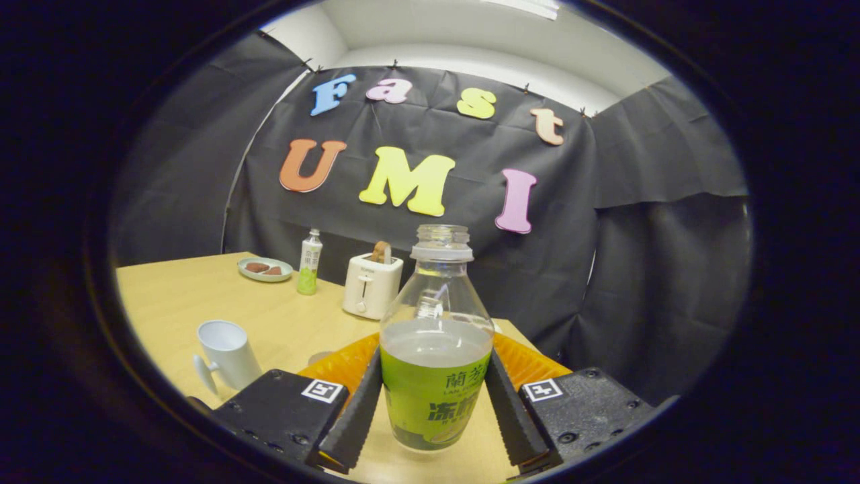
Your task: Take the bottle from table, then pour the juice into the cup, finally place the bottle on the coaster
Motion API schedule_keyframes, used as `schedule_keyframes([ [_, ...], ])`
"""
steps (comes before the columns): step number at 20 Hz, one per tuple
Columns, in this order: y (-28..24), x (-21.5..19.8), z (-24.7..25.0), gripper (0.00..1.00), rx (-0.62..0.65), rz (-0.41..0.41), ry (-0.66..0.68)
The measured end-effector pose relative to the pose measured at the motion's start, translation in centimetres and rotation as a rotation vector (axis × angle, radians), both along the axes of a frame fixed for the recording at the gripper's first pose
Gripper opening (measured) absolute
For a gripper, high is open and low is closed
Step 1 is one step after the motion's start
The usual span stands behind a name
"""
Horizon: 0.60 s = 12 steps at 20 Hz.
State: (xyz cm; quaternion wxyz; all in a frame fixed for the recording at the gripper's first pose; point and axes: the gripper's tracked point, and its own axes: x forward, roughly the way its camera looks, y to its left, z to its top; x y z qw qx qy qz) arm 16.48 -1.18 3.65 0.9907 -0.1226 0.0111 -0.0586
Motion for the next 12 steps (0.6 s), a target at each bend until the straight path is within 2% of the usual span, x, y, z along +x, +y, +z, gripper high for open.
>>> schedule_keyframes([
  [5,1.3,-0.6,0.7,0.84,-0.110,0.022,0.044],
  [12,3.0,-0.1,0.2,0.85,-0.317,-0.026,0.107],
])
